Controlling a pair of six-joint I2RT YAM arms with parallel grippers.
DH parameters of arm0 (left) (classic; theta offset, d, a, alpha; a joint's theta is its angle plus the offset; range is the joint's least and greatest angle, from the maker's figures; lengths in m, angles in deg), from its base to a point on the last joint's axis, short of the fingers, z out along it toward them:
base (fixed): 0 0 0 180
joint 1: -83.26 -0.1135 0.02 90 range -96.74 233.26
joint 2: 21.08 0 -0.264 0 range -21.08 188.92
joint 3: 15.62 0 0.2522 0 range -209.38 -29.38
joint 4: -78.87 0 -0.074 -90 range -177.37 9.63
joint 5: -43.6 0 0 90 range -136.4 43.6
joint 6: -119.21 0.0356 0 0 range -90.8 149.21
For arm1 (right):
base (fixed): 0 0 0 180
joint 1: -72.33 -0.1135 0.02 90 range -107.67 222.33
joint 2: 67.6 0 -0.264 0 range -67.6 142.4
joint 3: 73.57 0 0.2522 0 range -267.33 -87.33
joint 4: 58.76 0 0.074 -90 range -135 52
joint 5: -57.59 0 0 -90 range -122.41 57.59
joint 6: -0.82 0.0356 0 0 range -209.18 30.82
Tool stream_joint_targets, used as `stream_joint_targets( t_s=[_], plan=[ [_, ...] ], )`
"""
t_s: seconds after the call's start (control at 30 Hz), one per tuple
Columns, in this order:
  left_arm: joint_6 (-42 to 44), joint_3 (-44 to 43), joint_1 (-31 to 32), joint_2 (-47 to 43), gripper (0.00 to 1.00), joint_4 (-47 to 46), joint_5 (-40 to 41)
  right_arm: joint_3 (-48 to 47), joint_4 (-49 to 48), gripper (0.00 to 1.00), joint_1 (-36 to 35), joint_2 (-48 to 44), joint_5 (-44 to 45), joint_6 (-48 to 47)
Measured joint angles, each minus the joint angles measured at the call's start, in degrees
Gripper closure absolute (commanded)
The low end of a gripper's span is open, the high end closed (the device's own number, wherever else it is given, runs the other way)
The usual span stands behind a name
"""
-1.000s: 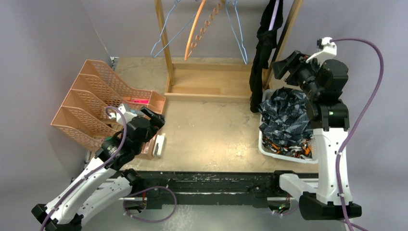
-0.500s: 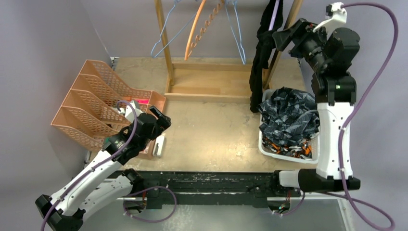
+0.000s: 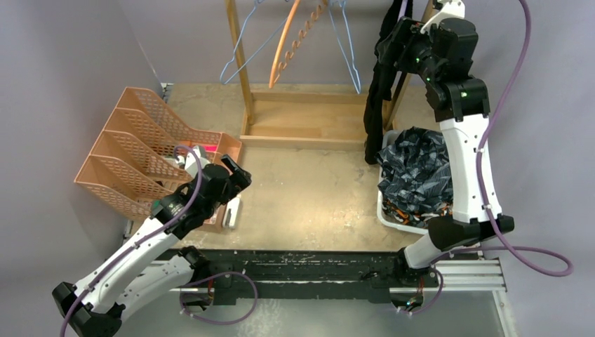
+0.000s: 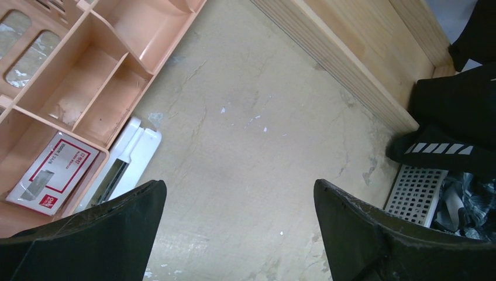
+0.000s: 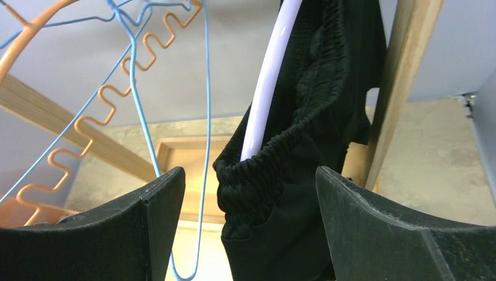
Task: Remove the shorts from the hanger
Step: Pick up the hanger from the clothes rod.
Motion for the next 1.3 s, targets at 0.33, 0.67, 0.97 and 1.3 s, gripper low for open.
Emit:
stream_joint_targets(
  t_s=[0.33,0.67,0.97,1.3],
  plan=[
    [0.04,-0.15,0.0,-0.81,0.04,0.22,0.09,-0.04,-2.23,0.22,-3.32,1.51,10.54,-1.05],
    [0.04,-0.81,0.0,-1.92,0.05,0.96,0.74,-1.11,-5.16,0.46,-3.23,4.66,11.89,4.35],
    [0.0,-0.81,0.0,-2.73,0.05,1.75,1.25,-1.22,-5.73,0.78,-3.23,5.68,10.14,7.41],
    [-0.04,-0.81,0.0,-2.78,0.05,1.77,1.6,0.35,-6.4,1.0,-3.23,4.11,9.88,8.83]
  ],
)
